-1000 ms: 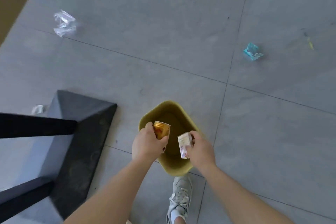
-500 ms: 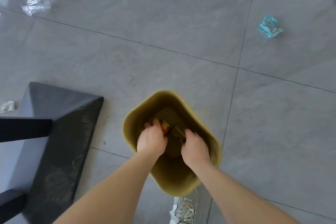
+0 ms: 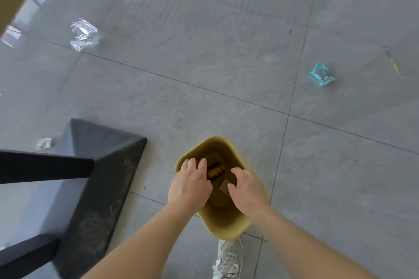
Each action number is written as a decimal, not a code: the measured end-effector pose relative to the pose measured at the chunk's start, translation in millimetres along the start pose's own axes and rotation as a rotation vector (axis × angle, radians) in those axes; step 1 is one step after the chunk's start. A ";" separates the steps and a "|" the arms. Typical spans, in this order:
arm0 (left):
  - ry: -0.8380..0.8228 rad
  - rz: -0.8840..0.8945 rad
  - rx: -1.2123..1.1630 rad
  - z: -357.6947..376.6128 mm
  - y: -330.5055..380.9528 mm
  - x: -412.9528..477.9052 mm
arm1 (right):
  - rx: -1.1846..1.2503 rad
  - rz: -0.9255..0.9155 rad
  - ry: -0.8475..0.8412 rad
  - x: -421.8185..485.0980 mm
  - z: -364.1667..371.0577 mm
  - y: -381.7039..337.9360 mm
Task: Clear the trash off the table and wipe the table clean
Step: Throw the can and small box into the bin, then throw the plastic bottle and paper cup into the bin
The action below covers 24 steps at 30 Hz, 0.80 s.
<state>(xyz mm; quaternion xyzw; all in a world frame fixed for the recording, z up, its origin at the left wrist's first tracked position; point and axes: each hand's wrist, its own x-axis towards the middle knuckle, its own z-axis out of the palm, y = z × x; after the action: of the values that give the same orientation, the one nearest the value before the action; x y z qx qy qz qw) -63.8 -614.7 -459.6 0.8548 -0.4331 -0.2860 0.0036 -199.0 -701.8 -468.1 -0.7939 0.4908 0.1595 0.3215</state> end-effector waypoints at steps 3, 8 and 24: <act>0.039 0.018 0.019 -35.4 1.4 -25.9 | -0.027 -0.032 -0.010 -22.7 -28.7 -17.5; 0.096 0.008 0.003 -103.8 10.8 -90.8 | -0.125 -0.138 -0.008 -80.5 -85.6 -56.1; 0.393 -0.108 0.015 -287.0 15.4 -282.4 | -0.323 -0.627 0.209 -252.7 -235.8 -205.1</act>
<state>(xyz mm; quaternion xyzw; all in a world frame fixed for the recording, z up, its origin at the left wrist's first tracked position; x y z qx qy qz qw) -64.3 -484.0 -78.5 0.9161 -0.3796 -0.1101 0.0666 -150.9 -624.1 -76.7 -0.9583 0.2224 0.0468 0.1734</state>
